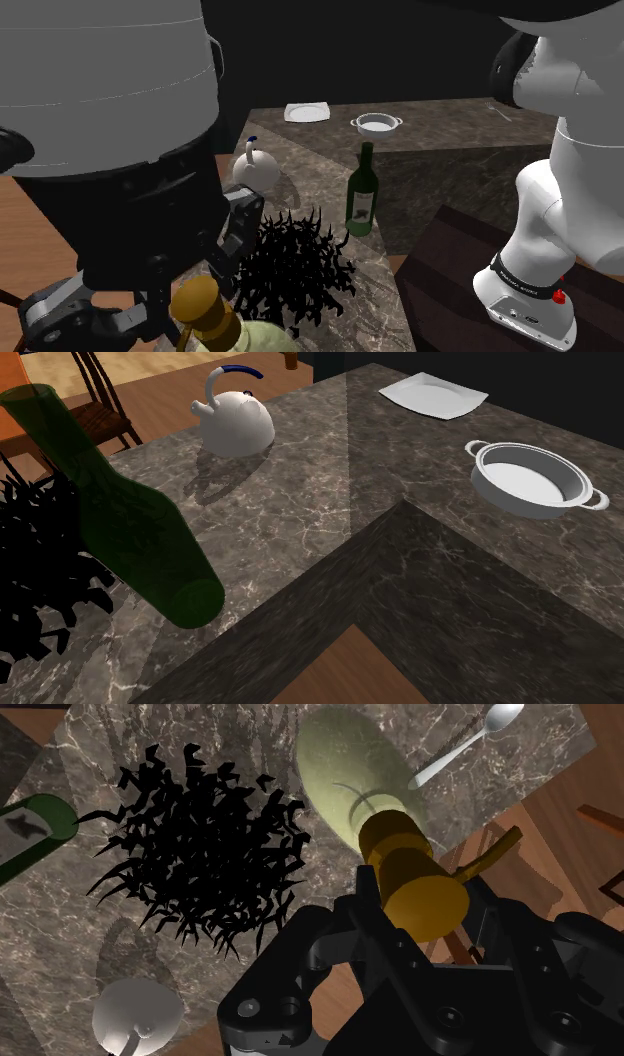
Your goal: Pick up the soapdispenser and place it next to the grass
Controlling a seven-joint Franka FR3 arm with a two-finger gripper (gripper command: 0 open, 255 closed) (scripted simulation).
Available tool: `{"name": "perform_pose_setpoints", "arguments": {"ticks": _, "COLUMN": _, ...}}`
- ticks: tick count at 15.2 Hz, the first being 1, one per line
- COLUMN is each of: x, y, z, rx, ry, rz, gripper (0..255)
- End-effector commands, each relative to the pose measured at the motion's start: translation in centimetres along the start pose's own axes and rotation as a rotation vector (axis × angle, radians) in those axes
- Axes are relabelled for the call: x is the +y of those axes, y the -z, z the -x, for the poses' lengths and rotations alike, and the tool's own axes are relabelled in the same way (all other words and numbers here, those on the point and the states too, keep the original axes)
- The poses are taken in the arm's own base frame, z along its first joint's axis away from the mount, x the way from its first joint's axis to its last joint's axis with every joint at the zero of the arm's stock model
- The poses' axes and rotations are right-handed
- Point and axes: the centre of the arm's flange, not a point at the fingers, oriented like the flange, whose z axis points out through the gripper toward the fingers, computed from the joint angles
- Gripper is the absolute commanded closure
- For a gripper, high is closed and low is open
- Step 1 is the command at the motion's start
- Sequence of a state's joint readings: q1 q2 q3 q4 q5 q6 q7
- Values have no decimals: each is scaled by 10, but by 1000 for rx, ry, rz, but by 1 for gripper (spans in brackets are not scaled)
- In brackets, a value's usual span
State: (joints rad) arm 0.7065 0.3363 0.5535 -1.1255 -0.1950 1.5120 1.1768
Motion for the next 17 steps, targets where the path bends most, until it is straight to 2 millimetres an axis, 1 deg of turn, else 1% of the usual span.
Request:
{"name": "perform_pose_setpoints", "arguments": {"ticks": 1, "x": -1, "y": -9, "z": 1, "rx": 1, "ry": -1, "rz": -1, "gripper": 255}}
{"name": "perform_pose_setpoints", "arguments": {"ticks": 17, "x": 6, "y": -93, "z": 5, "rx": 1, "ry": -1, "rz": -1, "gripper": 255}}
